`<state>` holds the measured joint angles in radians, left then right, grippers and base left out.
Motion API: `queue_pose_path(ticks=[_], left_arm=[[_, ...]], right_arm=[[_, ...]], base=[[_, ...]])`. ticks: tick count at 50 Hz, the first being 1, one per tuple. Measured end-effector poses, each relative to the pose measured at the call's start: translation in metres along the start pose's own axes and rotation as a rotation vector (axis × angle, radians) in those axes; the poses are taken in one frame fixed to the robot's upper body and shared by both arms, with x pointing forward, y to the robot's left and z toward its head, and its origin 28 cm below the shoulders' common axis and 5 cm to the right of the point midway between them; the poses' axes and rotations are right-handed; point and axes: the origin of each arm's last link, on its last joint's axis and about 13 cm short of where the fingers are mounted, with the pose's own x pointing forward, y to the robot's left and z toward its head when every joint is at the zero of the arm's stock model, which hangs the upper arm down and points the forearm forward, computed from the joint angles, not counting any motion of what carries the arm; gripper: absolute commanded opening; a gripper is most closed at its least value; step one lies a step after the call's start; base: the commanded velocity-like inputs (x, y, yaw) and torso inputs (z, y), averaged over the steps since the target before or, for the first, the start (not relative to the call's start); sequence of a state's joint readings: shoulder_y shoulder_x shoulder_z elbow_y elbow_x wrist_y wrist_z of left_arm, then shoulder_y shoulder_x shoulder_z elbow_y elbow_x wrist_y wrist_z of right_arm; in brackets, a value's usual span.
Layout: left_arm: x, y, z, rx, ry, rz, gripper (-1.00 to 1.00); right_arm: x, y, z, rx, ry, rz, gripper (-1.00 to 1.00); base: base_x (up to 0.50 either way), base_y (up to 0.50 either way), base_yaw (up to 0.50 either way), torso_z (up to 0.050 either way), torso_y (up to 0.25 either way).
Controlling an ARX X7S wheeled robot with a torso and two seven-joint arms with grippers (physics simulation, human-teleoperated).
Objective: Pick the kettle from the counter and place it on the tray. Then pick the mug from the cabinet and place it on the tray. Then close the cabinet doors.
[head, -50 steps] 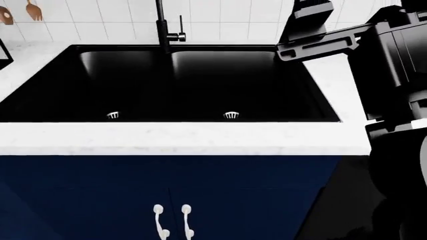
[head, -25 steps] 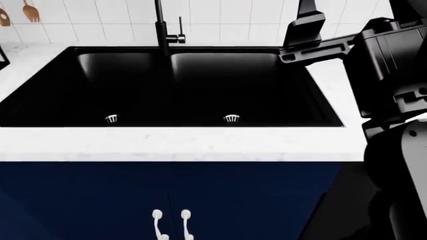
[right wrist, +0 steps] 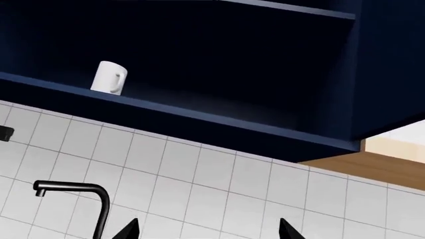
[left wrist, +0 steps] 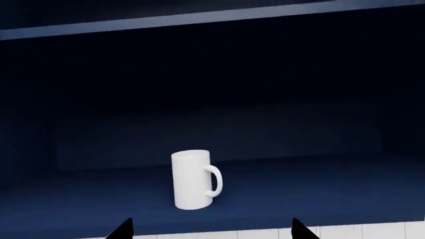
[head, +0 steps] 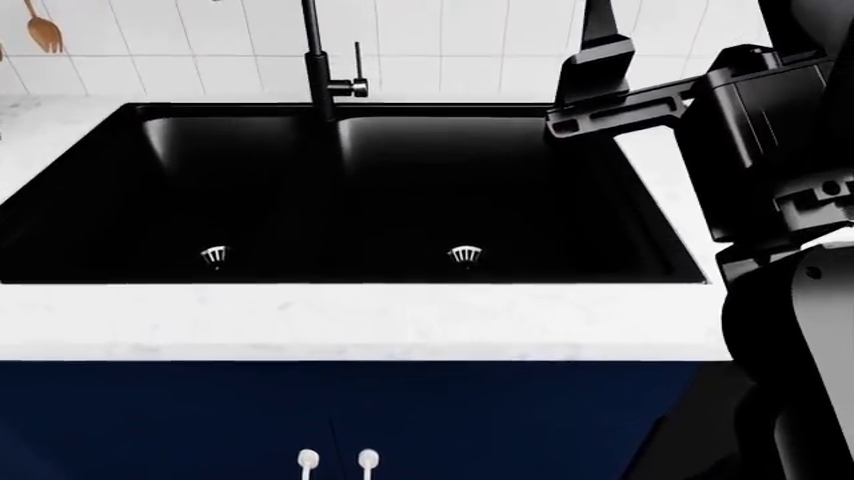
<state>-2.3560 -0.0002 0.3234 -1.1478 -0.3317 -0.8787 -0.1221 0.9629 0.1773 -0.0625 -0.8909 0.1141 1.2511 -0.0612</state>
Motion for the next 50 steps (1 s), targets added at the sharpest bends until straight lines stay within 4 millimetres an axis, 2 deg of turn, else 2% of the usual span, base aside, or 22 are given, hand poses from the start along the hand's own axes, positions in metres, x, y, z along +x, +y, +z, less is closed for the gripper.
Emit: queue_pose_path(ticks=[25, 50], left_arm=[[-0.0020, 0.0052, 0.0028, -0.004, -0.004, 0.027, 1.00], [-0.0030, 0.0069, 0.0031, 0.005, 0.004, 0.037, 1.00]], right_arm=[[-0.0039, -0.0003, 0.0000, 0.003, -0.001, 0.007, 1.00], [-0.0071, -0.0009, 0.0011, -0.003, -0.003, 0.006, 1.00]], base=[[0.20, 0.00, 0.00, 0.000, 0.000], [0.11, 0.08, 0.00, 0.000, 0.000]])
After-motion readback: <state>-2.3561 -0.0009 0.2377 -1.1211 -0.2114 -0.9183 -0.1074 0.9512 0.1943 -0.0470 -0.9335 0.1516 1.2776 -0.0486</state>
